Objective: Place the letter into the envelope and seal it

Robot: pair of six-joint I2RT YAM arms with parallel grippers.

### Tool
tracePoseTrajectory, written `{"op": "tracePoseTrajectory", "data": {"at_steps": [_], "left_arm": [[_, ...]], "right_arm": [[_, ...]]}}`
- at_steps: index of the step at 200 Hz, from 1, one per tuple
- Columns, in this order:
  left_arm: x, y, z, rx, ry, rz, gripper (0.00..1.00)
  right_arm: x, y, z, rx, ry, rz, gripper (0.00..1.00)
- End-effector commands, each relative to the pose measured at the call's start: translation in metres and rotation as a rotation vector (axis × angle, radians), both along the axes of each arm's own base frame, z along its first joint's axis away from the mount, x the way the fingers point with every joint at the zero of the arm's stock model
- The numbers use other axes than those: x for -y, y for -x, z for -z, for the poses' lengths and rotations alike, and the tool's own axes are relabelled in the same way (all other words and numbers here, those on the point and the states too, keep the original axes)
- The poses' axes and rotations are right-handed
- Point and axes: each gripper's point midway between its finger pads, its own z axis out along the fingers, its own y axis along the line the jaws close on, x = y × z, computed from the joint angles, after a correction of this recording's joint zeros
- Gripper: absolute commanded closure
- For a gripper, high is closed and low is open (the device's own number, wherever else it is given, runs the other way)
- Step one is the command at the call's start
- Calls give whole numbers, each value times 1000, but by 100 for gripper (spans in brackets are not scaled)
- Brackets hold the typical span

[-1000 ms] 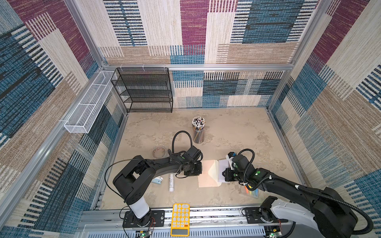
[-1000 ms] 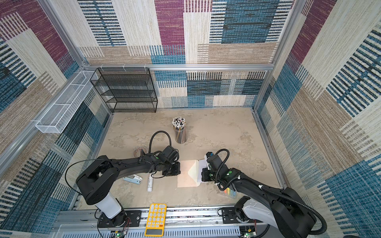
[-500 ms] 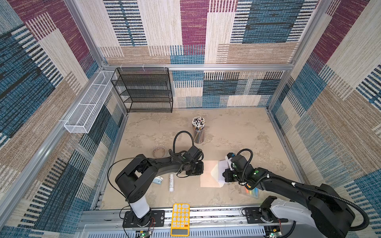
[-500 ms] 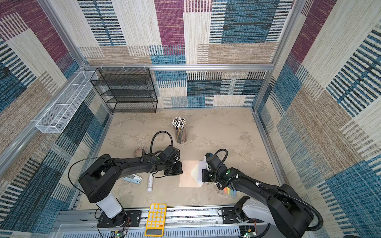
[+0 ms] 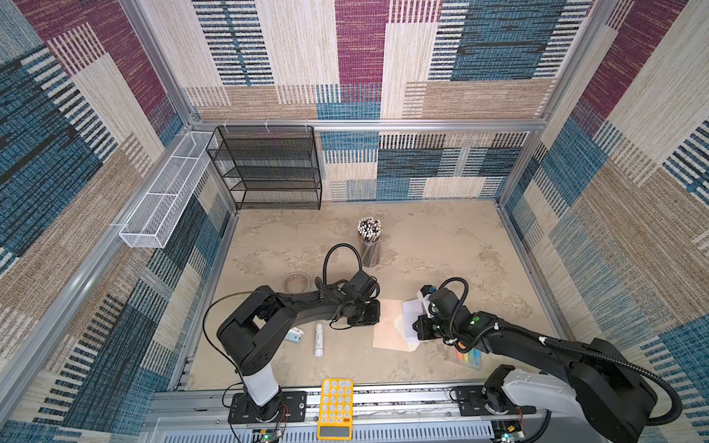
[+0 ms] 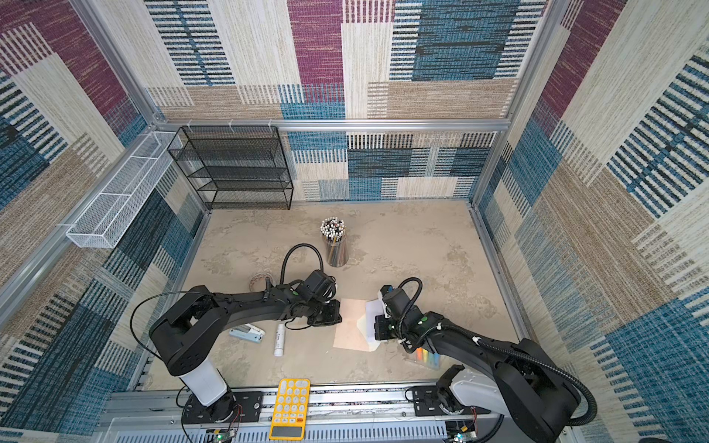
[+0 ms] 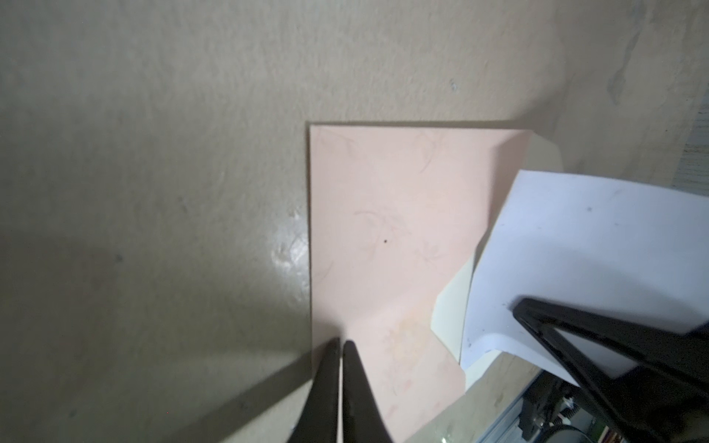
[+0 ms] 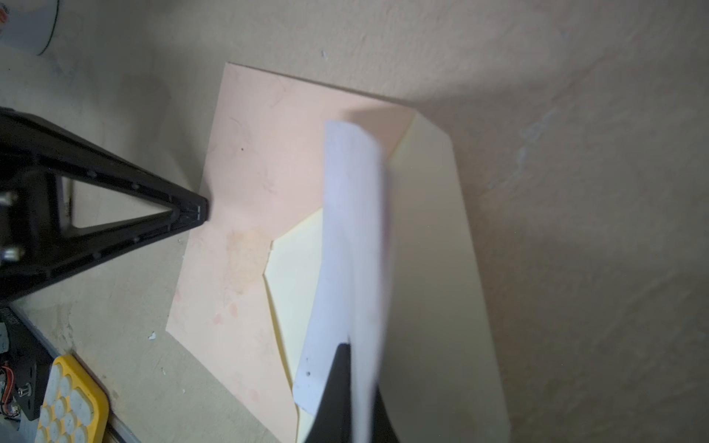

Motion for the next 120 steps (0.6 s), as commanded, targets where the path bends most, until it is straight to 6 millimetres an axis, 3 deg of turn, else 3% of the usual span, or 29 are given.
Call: {"op": "tracePoseTrajectory", "data": {"at_steps": [1,59,120], "left_arm": [[-21,11,18,-40,-112,1,90],[-21,12,23,-53,-115,0,91],[-28,16,31,-72,-152,-2,91]], "right_arm": [[-3,-7,-13,42,-19,7,100],[-4,2,-5,-13,-50,18,100],[3,8,-12,-77,-46,89,100]]}}
